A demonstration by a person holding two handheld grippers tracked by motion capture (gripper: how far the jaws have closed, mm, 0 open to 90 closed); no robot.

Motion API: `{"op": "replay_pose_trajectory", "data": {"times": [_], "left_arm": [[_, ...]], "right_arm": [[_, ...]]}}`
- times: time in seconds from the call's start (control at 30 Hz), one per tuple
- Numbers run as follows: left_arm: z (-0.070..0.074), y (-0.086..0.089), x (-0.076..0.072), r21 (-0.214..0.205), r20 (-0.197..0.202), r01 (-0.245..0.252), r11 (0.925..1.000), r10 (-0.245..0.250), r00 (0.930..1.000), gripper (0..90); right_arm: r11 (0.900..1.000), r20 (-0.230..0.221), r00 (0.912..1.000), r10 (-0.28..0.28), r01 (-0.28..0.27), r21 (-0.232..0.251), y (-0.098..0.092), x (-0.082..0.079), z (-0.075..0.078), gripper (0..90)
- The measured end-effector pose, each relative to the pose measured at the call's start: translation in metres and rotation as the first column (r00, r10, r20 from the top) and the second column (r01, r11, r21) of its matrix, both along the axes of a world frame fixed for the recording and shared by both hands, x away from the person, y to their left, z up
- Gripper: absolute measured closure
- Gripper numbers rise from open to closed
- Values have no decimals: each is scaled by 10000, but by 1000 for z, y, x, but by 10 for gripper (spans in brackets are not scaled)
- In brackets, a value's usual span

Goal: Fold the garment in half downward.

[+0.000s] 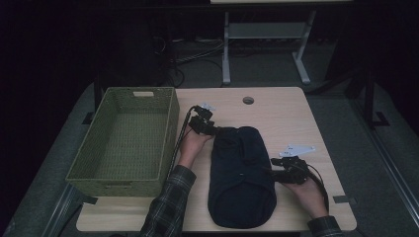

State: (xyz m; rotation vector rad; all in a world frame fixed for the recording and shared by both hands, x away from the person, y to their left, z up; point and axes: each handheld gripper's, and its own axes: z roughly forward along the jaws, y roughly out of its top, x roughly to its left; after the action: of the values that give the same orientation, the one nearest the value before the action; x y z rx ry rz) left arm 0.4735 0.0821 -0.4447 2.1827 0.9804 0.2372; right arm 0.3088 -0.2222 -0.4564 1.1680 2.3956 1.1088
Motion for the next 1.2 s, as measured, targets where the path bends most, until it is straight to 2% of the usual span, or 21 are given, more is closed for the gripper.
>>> {"op": "replay_pose_trajectory", "data": {"times": [0.03, 0.1, 0.3, 0.47, 0.53, 0.6, 0.67, 0.73, 0.77, 0.8, 0.87, 0.9, 0.97, 1.0, 1.07, 1.2], "left_arm": [[-2, 0, 1, 77, -31, -15, 10000, 16, 10000, 464], [-8, 0, 3, -75, -149, -152, 9999, 151, 9998, 465], [-18, 1, 5, 38, -485, -129, 9999, 131, 9987, 494], [-20, 0, 4, -3, -320, -27, 10000, 26, 9995, 553], [-22, 1, 3, -182, -247, 2, 9998, -6, 9997, 598], [-24, 3, 2, -400, -250, 48, 9992, -58, 9997, 659], [-24, 4, 2, -486, -226, 121, 9987, -132, 9997, 674], [-25, 4, 2, -541, -238, 236, 9983, -249, 9994, 702], [-25, 5, 2, -618, -263, 296, 9976, -312, 9992, 719], [-26, 5, 3, -681, -302, 310, 9972, -331, 9990, 739], [-26, 6, 3, -699, -305, 332, 9970, -354, 9989, 764], [-26, 6, 3, -692, -307, 339, 9970, -361, 9989, 771], [-26, 6, 2, -673, -317, 362, 9971, -384, 9988, 784], [-26, 5, 2, -678, -331, 352, 9971, -375, 9987, 788], [-25, 5, 2, -629, -316, 340, 9974, -361, 9989, 795], [-25, 4, 2, -581, -318, 331, 9978, -350, 9989, 799]], "right_arm": [[10000, -1, 10000, -25, 25, 28, 0, 0, 0, 479], [10000, -11, 10000, -40, 40, 31, 0, 0, 0, 480], [9999, 134, 9999, -39, 38, 103, -2, 4, 4, 479], [9992, 344, 9992, -226, 214, 348, -5, 16, 15, 478], [9991, 185, 9996, -225, 218, 372, -6, 23, 18, 470], [9988, 322, 9990, -295, 282, 388, -6, 28, 21, 470], [9984, 103, 9994, -343, 338, 455, -6, 38, 23, 460], [9980, 262, 9988, -422, 409, 481, -7, 43, 24, 464], [9974, 133, 9990, -427, 419, 591, -8, 47, 25, 459], [9976, 45, 9988, -478, 475, 504, -8, 51, 25, 459], [9971, 222, 9980, -598, 587, 488, -9, 57, 28, 467], [9964, 73, 9979, -637, 632, 564, -10, 62, 30, 462], [9963, 242, 9970, -738, 727, 454, -10, 69, 33, 467], [9960, 134, 9971, -744, 736, 513, -10, 73, 35, 464], [9957, 256, 9963, -821, 809, 453, -10, 81, 38, 469], [9959, 158, 9964, -836, 829, 369, -7, 102, 41, 471]]}}
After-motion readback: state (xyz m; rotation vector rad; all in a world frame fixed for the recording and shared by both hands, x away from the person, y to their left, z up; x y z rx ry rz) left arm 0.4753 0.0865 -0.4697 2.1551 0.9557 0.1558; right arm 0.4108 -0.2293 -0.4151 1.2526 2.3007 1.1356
